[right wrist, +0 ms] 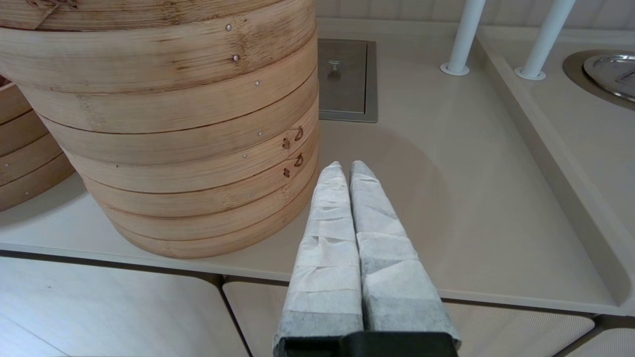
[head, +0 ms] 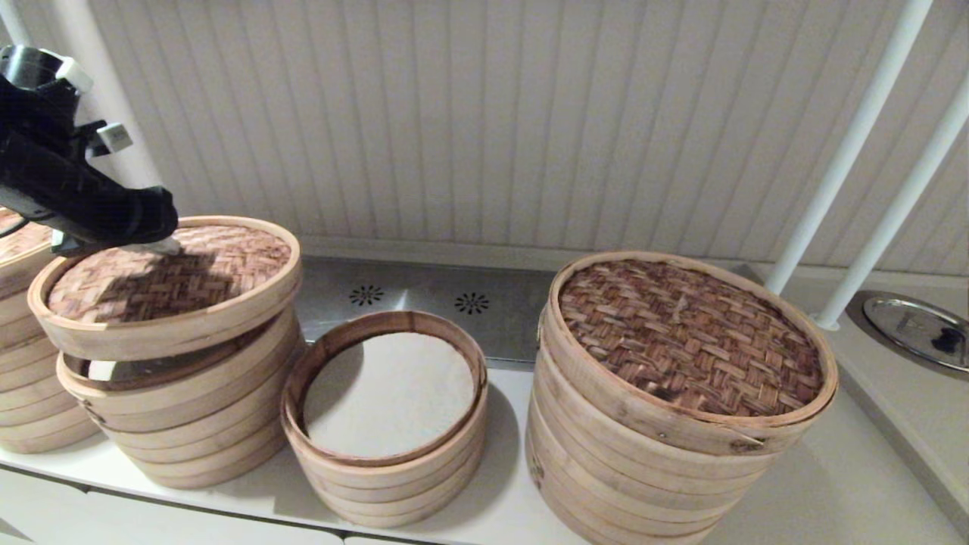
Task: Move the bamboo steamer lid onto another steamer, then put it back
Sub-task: Put the steamer
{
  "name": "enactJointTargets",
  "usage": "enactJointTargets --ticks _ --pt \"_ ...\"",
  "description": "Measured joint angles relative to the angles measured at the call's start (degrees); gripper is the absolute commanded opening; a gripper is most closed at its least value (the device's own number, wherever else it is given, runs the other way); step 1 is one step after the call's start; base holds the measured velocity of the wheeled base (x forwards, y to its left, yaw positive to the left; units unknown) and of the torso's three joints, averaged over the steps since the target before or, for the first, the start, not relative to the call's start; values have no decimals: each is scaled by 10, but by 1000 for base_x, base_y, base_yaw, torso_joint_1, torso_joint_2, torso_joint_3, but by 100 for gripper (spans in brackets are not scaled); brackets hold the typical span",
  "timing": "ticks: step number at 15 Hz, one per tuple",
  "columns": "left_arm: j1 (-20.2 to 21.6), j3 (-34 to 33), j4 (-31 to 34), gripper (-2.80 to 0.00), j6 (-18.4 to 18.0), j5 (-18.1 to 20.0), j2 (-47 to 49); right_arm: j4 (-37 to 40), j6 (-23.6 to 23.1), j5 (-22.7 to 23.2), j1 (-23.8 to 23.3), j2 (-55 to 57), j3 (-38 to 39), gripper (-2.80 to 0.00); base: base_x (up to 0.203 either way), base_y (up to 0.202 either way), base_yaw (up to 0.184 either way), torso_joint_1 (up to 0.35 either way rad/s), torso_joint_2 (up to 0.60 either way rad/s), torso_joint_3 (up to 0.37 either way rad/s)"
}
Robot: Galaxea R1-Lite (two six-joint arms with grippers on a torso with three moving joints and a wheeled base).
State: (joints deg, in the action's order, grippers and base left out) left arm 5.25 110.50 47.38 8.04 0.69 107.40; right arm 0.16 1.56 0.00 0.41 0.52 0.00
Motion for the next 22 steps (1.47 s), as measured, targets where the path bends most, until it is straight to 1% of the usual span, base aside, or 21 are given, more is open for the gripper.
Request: enactJointTargets --ticks 5,10,13,15,18,22 --pt "-53 0 4 -280 16 0 -31 0 0 0 0 0 0 -280 0 0 0 0 0 0" --pt "-151 -1 6 -280 50 -1 -50 0 0 0 0 0 0 -280 0 0 0 0 0 0" --pt "-209 -3 4 -280 74 -2 -47 0 0 0 0 0 0 -280 0 0 0 0 0 0" --pt "-240 -8 3 -280 89 -2 -37 0 0 0 0 0 0 -280 0 0 0 0 0 0" --pt "-266 -34 -2 -280 96 -2 -25 0 0 0 0 0 0 -280 0 0 0 0 0 0" --pt "-290 -77 -31 -280 106 -2 -12 0 0 0 0 0 0 -280 0 0 0 0 0 0"
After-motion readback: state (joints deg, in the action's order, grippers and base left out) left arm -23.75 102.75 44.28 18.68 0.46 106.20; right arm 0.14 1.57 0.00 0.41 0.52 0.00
